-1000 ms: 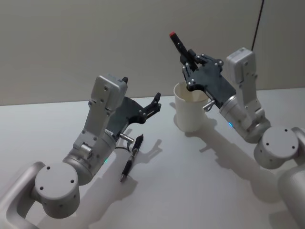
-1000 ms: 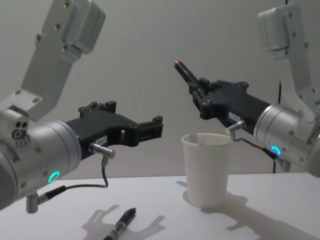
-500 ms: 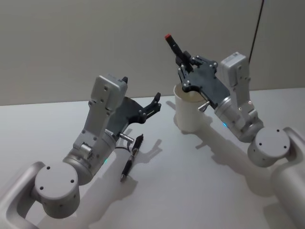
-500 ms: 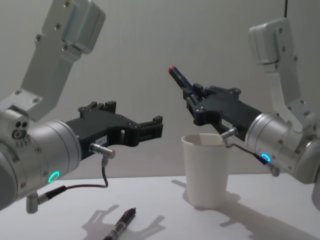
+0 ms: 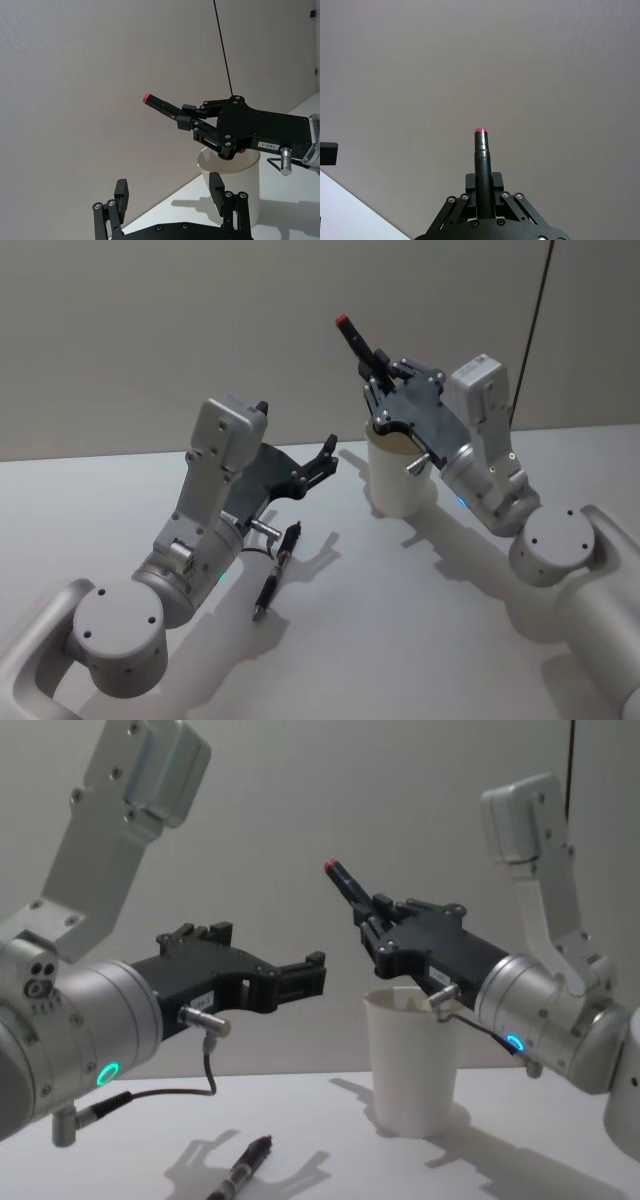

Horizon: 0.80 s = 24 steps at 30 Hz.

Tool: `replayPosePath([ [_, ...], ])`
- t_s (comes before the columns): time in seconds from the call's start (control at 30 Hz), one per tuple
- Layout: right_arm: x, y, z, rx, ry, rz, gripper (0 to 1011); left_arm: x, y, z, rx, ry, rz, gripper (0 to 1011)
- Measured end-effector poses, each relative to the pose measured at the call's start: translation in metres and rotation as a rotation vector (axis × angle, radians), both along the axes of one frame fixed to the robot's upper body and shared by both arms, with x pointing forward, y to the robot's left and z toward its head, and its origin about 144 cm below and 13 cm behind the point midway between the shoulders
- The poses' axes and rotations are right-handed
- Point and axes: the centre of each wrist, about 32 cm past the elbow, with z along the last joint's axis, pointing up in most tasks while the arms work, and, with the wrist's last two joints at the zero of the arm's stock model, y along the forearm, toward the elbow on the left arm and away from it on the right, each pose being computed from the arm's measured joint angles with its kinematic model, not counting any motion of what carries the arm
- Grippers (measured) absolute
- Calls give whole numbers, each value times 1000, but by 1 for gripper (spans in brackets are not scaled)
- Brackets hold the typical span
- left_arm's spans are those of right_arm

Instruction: Place the pen into the pen holder.

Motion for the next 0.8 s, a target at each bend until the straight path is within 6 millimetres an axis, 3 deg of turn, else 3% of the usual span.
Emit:
replayPosePath([
  [0.33, 2, 2, -5, -5, 7, 4, 181, 0, 0, 0, 0, 0, 0, 1001],
  [0.57, 2, 2, -6, -6, 10, 4, 351, 0, 0, 0, 0, 0, 0, 1001],
  [0.63, 2, 2, -7, -6, 11, 4, 456, 0, 0, 0, 0, 0, 0, 1001],
  [0.8, 3, 3, -7, -7, 12, 4, 606, 0, 0, 0, 0, 0, 0, 1001],
])
